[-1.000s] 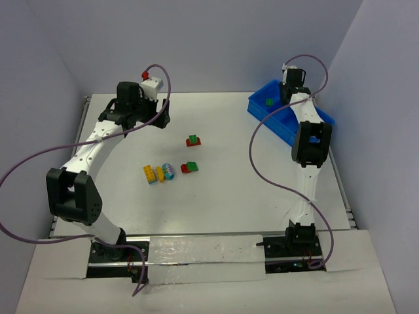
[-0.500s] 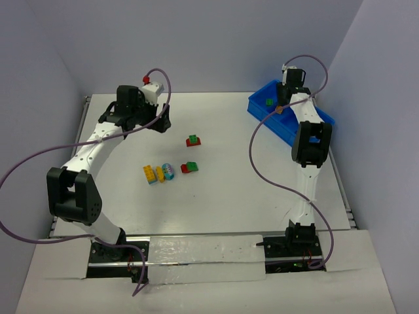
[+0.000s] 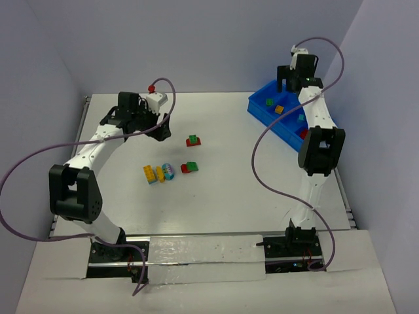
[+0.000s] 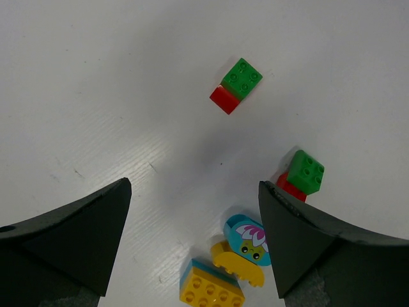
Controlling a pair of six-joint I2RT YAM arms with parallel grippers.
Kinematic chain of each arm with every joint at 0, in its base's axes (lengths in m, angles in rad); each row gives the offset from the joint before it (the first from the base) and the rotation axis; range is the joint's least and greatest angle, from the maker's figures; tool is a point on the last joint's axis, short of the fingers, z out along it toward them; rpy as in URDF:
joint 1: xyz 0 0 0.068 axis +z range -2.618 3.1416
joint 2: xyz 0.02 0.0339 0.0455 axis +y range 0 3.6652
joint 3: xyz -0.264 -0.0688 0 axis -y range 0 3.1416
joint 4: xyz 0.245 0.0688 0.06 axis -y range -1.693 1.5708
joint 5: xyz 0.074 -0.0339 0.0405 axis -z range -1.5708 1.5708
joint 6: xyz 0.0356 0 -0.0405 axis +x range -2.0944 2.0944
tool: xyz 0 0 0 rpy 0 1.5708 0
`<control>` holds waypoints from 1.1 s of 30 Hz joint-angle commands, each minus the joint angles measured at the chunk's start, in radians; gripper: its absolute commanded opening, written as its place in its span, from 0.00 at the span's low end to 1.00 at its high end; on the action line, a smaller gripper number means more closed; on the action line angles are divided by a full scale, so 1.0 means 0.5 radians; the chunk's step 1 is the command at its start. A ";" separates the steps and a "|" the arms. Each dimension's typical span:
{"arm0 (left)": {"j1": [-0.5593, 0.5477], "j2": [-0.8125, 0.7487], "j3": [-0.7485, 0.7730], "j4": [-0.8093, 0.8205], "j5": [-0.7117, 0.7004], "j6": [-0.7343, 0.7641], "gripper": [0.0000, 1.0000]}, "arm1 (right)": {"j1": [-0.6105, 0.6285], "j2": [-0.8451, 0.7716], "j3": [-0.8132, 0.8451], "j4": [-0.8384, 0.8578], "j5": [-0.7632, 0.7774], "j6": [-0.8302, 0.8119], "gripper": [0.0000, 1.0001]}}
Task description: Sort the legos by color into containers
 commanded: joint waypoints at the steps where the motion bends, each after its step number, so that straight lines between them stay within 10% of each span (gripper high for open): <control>1: -0.038 0.125 0.059 0.058 0.162 0.193 0.90 | -0.012 -0.335 -0.068 -0.008 -0.205 0.095 1.00; 7: -0.099 0.296 0.109 0.285 0.456 0.403 0.88 | -0.009 -0.502 -0.168 -0.123 -0.455 0.191 1.00; 17: -0.265 1.017 0.925 -0.328 0.446 0.633 0.81 | -0.019 -0.845 -0.483 -0.210 -0.620 0.148 1.00; 33: -0.351 1.210 1.058 -0.389 0.311 0.767 0.75 | -0.033 -0.982 -0.641 -0.253 -0.663 0.119 1.00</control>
